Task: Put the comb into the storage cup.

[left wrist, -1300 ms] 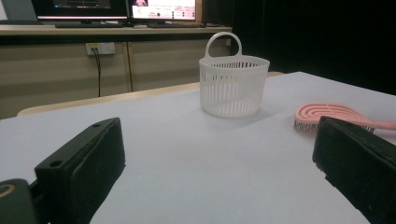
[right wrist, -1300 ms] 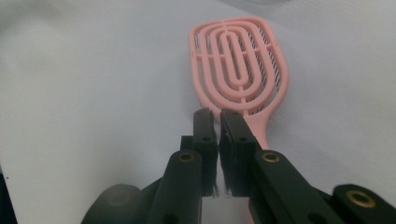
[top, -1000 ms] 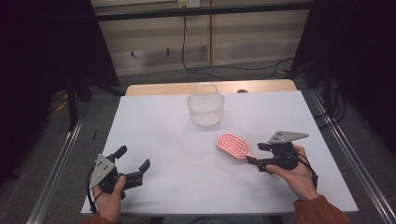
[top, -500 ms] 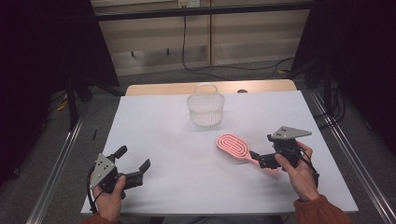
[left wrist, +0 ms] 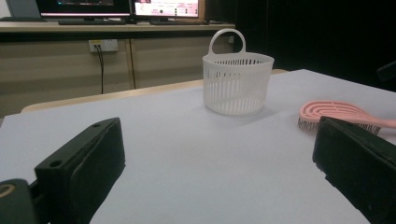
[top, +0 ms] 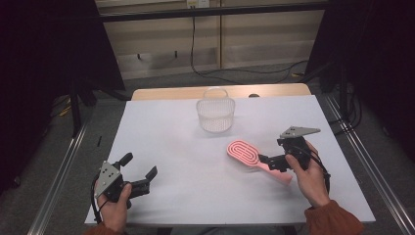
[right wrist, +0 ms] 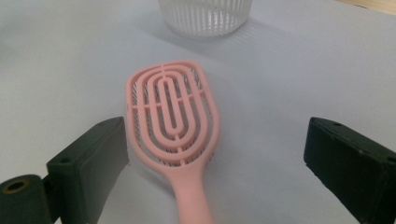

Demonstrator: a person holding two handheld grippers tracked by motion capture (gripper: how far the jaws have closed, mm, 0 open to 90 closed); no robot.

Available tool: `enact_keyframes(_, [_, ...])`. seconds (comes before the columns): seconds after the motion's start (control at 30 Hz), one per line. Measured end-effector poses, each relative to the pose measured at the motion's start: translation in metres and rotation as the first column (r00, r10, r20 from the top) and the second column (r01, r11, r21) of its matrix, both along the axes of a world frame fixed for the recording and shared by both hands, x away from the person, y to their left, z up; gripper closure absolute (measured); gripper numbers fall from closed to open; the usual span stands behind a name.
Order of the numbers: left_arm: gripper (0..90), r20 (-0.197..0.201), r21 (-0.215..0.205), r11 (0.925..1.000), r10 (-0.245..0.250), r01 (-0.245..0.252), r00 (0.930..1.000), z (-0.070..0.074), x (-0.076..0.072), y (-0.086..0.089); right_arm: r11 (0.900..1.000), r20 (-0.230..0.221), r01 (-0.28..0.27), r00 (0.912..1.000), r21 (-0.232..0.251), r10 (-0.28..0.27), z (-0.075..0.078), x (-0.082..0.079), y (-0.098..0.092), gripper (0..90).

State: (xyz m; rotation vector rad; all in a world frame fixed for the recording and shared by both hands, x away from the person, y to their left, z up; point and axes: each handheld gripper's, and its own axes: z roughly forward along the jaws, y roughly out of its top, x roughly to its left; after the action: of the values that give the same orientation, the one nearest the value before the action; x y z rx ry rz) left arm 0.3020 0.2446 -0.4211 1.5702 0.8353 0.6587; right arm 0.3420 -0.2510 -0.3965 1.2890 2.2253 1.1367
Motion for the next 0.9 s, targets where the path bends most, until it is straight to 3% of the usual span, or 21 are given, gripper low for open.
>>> enact_keyframes(0.17, [2.3, -0.001, 0.001, 1.0000, 0.001, -0.001, 1.0000, 0.000, 0.000, 0.000, 1.000, 0.003, -0.020, 0.9998, -0.009, 0.020, 0.005, 0.007, 0.005, 3.1])
enact_keyframes(0.27, [2.3, -0.005, 0.002, 1.0000, 0.000, 0.000, 1.0000, -0.001, 0.001, 0.000, 0.997, -0.008, -0.070, 0.9975, 0.006, 0.071, 0.006, 0.016, 0.011, 2.7])
enact_keyframes(0.37, [2.3, -0.002, 0.006, 1.0000, -0.001, 0.001, 1.0000, 0.000, 0.001, 0.000, 0.995, -0.006, -0.101, 0.9949, -0.010, 0.101, 0.007, 0.026, 0.019, 3.3])
enact_keyframes(0.63, [2.3, -0.001, -0.001, 1.0000, -0.002, 0.002, 1.0000, 0.000, 0.000, 0.001, 0.986, -0.029, -0.162, 0.9861, 0.030, 0.163, 0.013, 0.048, 0.032, 3.8])
enact_keyframes(0.9, [2.3, -0.005, -0.001, 1.0000, -0.006, 0.006, 1.0000, -0.001, 0.001, 0.000, 0.980, -0.117, -0.200, 0.9732, -0.007, 0.198, 0.003, 0.054, 0.030, 4.5])
